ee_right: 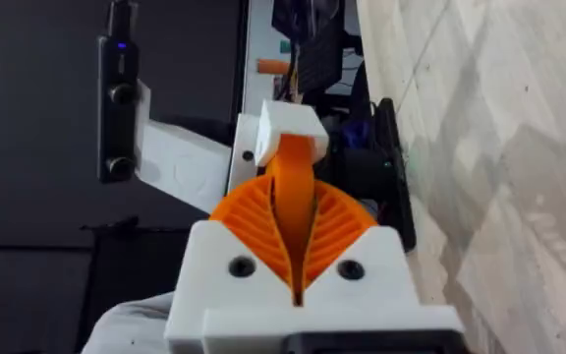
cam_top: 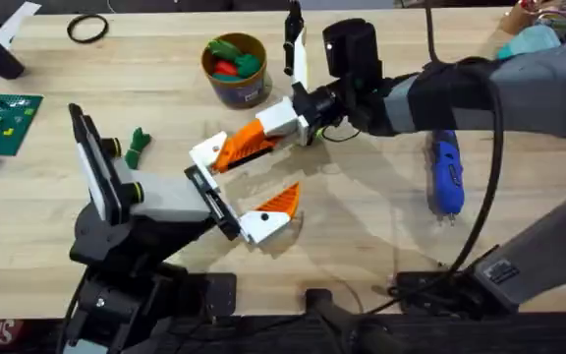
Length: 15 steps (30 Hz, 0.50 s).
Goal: Pick up the gripper from the table and insert it into the empty holder that is missing its gripper. Then pick up a screw, insert it into the mounting hole, and use the screwdriver to tighten it. Finally, clean up the table by picking up the vegetable and placing it into the bucket.
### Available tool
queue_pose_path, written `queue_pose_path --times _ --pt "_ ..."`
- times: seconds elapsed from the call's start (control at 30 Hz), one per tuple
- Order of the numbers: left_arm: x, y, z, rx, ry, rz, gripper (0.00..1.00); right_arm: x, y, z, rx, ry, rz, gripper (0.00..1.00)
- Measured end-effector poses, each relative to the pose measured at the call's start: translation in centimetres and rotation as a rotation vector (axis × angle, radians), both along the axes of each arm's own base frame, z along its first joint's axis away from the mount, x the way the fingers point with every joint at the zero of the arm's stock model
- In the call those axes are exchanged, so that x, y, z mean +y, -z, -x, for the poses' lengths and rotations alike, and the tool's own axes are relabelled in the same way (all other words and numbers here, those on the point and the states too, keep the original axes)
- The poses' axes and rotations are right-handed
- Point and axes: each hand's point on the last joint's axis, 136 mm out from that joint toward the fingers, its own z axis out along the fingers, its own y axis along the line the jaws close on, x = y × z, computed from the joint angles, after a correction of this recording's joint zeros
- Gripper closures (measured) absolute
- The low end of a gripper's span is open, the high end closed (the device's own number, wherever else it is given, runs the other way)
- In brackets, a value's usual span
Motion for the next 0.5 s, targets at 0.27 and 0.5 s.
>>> queue_pose_path --times 0.27,0.5 --pt "0.1 0.2 -0.2 0.026 -0.013 0.009 0.014 0.9 0.3 -1.0 -0.004 0.091 0.055 0.986" --pt "0.3 0.2 -0.4 0.030 -0.028 0.012 0.013 1.3 0.4 -1.2 0.000 0.113 0.071 0.986"
